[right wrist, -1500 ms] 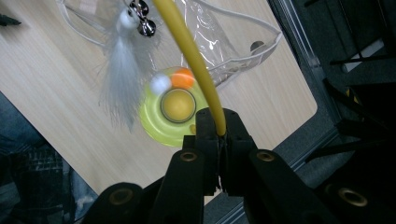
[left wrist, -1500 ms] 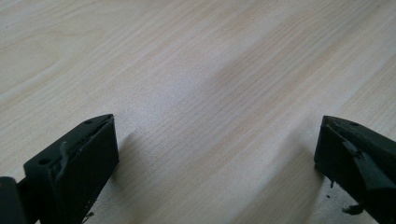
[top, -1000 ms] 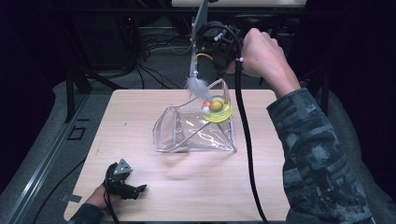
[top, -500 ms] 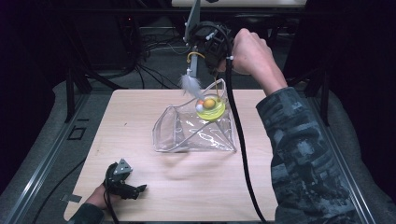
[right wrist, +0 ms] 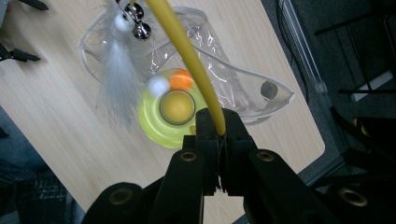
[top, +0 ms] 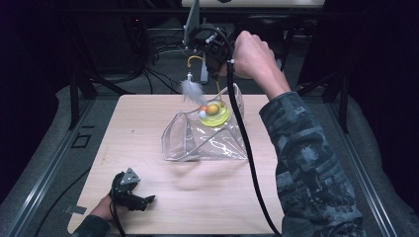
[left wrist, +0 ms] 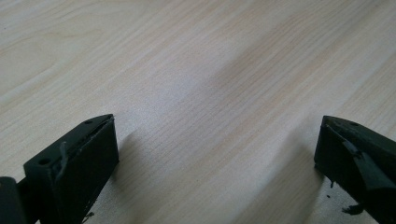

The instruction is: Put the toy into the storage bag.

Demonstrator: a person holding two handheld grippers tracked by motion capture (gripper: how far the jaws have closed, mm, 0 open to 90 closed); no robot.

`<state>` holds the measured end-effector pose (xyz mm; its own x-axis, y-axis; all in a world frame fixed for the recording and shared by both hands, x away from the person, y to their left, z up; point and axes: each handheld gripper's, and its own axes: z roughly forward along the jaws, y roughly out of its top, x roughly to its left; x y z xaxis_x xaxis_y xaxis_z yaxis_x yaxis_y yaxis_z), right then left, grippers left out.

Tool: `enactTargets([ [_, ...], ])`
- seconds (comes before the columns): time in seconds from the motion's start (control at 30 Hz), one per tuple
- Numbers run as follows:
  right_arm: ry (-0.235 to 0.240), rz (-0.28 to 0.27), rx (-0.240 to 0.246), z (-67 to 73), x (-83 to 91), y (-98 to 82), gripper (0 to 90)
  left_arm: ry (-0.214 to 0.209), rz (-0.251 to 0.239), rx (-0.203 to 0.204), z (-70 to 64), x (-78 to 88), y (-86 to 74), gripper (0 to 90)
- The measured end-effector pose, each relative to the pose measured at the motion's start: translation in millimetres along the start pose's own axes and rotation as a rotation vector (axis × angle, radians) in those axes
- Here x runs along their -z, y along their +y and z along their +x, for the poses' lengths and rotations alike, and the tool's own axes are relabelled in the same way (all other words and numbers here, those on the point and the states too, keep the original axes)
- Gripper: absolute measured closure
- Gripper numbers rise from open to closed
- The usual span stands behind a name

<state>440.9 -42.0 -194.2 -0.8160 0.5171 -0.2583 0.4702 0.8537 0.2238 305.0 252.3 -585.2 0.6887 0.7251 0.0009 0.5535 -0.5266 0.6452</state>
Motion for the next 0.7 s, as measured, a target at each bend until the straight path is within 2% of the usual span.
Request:
enactTargets([
  [0.23,0.014,-0.010,0.004,1.5,-9.2,6.9,87.8,0.000,-0.002,0.001,-0.1,-0.1,0.0,0.0],
  [0.7,0.051,0.029,0.002,1.6,-43.4,13.5,87.8,-0.004,-0.001,-0.001,0.2,-0.2,0.1,0.0],
])
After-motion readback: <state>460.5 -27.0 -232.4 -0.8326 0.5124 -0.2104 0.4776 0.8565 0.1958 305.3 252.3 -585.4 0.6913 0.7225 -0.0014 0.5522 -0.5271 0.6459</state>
